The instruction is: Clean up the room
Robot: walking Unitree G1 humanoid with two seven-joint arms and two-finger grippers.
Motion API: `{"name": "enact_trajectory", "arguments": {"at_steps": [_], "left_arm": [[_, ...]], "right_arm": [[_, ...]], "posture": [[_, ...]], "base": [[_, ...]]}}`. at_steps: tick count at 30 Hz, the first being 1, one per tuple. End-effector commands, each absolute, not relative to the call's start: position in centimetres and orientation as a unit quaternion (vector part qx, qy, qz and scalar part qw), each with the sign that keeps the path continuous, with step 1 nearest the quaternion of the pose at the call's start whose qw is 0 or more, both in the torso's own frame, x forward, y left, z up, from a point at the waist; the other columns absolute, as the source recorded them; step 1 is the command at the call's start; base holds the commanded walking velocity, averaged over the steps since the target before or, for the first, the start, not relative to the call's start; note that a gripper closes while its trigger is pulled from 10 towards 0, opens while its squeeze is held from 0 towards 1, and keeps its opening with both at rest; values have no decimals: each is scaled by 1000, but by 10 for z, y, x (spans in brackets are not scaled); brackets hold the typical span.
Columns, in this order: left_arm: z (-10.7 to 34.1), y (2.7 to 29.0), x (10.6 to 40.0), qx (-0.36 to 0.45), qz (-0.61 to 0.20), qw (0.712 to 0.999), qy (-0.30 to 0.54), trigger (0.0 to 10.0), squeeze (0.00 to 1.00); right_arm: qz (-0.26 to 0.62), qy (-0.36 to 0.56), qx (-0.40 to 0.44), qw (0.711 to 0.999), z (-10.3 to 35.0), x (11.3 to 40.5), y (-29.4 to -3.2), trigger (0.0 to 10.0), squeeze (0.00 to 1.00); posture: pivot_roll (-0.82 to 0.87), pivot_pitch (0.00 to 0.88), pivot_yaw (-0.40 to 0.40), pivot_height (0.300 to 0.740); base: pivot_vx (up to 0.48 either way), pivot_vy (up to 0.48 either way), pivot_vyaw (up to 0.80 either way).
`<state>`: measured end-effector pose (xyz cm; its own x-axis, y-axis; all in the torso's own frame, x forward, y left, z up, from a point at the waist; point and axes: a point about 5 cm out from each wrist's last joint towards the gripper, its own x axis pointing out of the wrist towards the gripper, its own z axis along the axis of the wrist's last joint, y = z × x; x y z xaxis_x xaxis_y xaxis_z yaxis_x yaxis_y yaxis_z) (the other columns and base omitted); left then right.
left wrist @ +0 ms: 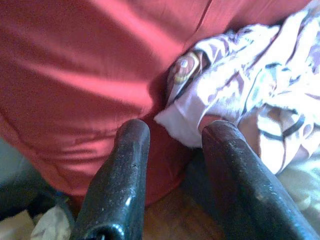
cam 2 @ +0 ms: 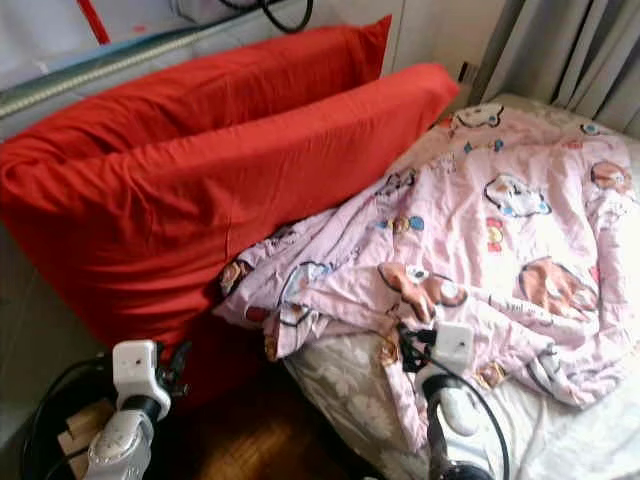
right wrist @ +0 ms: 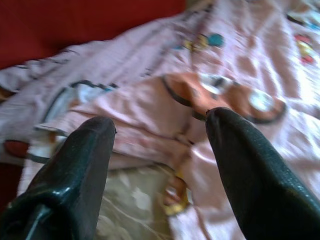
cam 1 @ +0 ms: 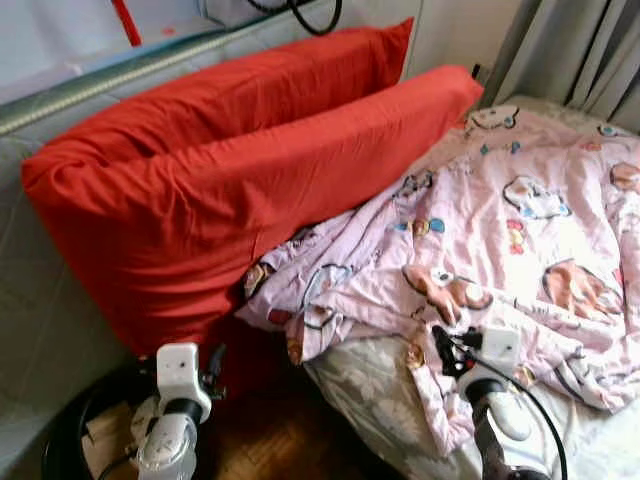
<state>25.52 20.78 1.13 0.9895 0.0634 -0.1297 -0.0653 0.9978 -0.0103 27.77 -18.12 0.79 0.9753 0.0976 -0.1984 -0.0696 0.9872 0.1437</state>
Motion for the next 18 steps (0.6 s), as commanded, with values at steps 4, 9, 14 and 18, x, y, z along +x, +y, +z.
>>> {"name": "enact_trajectory", "arguments": {"at_steps": [4,9,14,18], "left_arm": [[23,214,253,0,49,998,30,10000,0],[36,214,261,-13,57,998,6,10000,0],[42,213,266,-6,52,999,-3,10000,0],[48,218,267,-8,65,998,-6,10000,0]], "right_arm": [[32,58,59,996,21,282,-182,10000,0],[26,42,61,997,27,286,-176,10000,0],[20,49,57,997,25,283,-175,10000,0],[5,71,53,996,21,283,-175,10000,0]], "posture": [[56,105,-34,740],[60,99,-32,740],[62,112,-32,740],[61,141,-33,721]], "base": [[0,0,0],[0,0,0],[0,0,0],[0,0,0]]}}
